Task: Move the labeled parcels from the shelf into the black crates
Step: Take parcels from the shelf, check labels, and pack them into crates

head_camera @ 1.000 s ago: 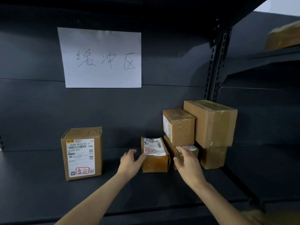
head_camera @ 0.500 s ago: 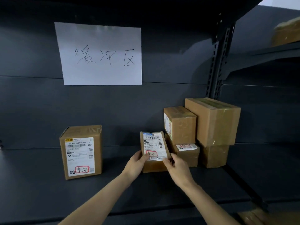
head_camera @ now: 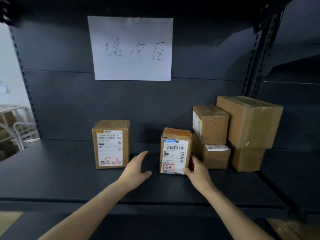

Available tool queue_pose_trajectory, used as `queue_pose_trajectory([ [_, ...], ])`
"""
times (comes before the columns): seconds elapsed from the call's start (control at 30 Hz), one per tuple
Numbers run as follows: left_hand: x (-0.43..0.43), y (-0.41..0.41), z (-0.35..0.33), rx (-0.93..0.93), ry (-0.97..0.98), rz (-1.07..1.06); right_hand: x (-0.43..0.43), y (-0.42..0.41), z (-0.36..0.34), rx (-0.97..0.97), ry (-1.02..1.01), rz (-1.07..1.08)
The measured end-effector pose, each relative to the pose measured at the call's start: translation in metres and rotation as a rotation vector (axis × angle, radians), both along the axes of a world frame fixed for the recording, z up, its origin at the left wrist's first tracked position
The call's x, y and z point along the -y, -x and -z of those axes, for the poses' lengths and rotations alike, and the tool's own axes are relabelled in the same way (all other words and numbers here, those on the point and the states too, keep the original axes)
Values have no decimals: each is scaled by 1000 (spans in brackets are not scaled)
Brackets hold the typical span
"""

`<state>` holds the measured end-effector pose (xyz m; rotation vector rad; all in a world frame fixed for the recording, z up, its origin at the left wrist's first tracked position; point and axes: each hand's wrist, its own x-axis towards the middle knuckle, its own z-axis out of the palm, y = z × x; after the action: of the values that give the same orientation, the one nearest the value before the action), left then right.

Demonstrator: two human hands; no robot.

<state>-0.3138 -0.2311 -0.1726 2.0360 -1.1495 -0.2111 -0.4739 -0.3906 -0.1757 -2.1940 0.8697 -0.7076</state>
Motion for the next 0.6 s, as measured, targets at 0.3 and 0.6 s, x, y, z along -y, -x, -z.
queue_pose_trajectory([
  [0.3,-67,-36,4,-1,41,-192,-12,-25,-5,7,-32,-76],
  [0.6,-116,-76,2,317,-133,-418,-31,-67,-5,9,-58,-137],
])
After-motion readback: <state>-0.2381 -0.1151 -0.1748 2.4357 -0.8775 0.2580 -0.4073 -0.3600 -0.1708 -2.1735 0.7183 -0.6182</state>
